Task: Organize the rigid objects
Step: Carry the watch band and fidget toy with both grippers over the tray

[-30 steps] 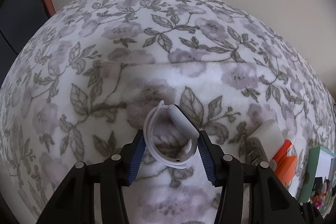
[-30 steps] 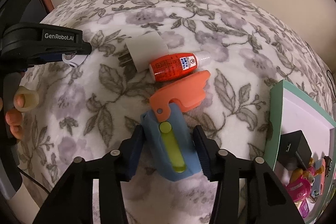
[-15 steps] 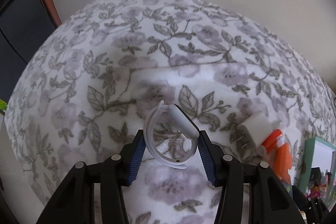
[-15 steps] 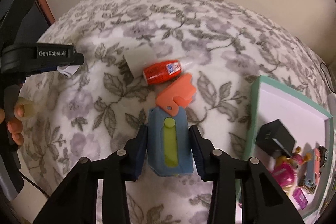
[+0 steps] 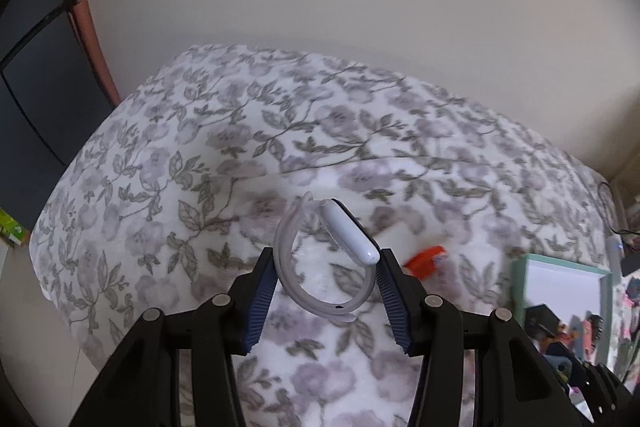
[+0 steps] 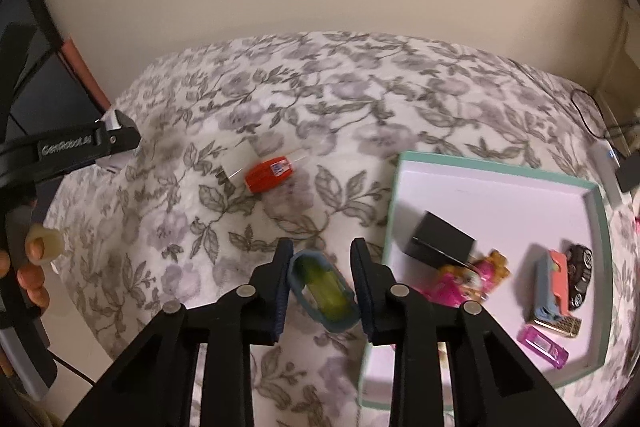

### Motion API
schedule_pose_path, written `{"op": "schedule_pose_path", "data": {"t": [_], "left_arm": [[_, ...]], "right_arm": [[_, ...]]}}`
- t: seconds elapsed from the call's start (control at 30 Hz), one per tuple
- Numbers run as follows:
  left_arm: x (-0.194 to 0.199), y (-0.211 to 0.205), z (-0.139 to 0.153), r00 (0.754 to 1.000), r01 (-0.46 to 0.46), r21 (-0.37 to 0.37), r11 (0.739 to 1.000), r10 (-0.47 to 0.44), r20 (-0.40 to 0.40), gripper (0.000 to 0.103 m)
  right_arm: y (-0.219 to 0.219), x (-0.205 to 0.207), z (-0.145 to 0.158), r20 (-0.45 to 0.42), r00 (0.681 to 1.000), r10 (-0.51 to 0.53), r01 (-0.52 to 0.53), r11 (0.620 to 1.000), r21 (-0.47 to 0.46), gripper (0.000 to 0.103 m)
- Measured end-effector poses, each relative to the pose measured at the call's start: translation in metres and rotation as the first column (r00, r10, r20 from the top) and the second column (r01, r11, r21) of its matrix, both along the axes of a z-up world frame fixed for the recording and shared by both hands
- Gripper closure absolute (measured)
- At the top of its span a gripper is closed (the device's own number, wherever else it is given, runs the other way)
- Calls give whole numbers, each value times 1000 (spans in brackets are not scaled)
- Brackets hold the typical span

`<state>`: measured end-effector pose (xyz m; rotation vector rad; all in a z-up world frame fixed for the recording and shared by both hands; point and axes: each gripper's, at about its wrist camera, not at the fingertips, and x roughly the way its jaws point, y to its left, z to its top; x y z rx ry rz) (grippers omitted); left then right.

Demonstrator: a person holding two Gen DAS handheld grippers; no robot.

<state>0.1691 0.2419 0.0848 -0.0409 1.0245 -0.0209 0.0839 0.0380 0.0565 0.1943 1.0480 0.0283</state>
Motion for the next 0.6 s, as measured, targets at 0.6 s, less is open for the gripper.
{"op": "schedule_pose_path", "data": {"t": [0.6], "left_arm": [[-43, -69, 36, 991, 110, 31, 993, -112, 73, 50]], "right_arm": [[-73, -38, 56, 135, 982, -132, 118, 987, 108, 83]]}}
